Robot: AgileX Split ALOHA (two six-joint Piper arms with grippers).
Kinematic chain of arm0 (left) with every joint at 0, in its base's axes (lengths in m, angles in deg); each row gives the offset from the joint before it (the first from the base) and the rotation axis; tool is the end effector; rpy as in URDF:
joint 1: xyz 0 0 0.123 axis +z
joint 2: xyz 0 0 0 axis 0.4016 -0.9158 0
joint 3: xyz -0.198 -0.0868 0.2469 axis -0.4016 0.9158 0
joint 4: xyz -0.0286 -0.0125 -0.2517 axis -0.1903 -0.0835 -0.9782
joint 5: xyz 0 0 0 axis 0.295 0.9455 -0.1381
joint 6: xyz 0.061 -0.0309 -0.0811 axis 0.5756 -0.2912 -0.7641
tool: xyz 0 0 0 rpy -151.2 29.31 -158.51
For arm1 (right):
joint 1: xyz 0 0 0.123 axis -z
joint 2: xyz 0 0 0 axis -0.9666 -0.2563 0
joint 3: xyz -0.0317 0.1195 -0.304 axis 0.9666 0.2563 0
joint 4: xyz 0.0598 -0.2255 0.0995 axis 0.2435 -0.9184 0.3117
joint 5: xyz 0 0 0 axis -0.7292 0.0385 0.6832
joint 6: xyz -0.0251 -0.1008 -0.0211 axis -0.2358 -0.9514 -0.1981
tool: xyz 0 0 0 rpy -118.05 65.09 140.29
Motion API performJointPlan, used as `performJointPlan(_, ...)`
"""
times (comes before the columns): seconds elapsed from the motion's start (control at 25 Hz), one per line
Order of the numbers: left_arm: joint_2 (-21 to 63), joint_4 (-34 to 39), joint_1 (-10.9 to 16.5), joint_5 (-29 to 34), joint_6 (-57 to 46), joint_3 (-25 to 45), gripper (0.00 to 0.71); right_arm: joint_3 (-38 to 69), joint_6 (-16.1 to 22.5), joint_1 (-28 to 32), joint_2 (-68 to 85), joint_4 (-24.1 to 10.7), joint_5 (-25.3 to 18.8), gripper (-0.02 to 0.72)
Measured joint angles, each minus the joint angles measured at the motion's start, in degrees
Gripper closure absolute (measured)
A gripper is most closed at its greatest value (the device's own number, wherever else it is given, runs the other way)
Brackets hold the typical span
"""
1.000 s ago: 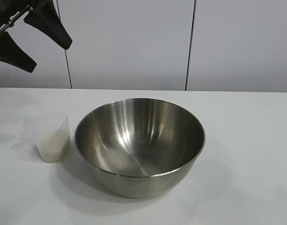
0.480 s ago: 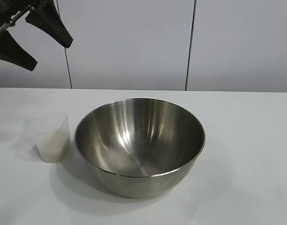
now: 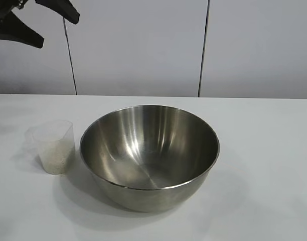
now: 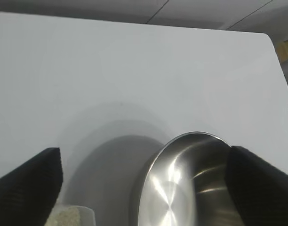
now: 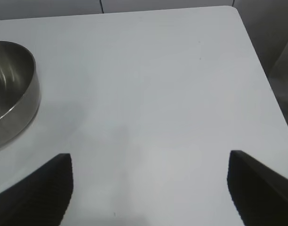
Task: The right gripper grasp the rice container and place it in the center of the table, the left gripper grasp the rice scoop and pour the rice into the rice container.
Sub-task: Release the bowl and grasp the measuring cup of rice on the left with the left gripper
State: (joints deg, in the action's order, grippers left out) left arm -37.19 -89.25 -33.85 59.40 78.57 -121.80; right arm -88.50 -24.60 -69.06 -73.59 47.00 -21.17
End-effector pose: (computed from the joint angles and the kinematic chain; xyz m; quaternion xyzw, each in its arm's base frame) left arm 0.3124 -0.0711 0.3516 0.1351 0.8301 -0.0914 0.5332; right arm -0.0338 0.0053 0.2602 0.0251 0.8617 -0.0299 0.5060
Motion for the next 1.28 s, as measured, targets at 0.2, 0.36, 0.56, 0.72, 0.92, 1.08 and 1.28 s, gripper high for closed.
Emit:
performJointPlan(0.2, 4.69, -1.41, -7.69, -29.8, 4.44, 22.07, 0.112, 0.0, 0.0, 0.0, 0.0, 0.01, 0.0, 0.093)
performJointPlan(0.36, 1.87, -1.91, -8.84, -39.6, 1.22, 31.67, 0.119, 0.0, 0.07, 0.0, 0.0, 0.01, 0.05, 0.093)
performJointPlan(0.56, -1.95, 2.97, -8.84, -46.68, -14.34, 36.83, 0.119, 0.0, 0.07, 0.0, 0.0, 0.01, 0.05, 0.093)
performJointPlan(0.72, -6.74, 22.79, -8.55, -60.09, -33.73, 41.53, 0.146, 0.0, 0.07, 0.0, 0.0, 0.01, 0.16, 0.093)
performJointPlan(0.92, -17.67, 42.27, -5.01, -75.14, -49.89, 45.67, 0.189, 0.0, 0.07, 0.0, 0.0, 0.06, 0.16, 0.093)
performJointPlan(1.08, -26.58, 46.28, -2.22, -75.65, -50.68, 46.0, 0.194, 0.0, 0.07, 0.0, 0.0, 0.06, 0.16, 0.093)
performJointPlan(1.28, -33.03, 47.62, -1.72, -75.85, -46.61, 45.26, 0.204, 0.0, 0.07, 0.0, 0.0, 0.06, 0.16, 0.093)
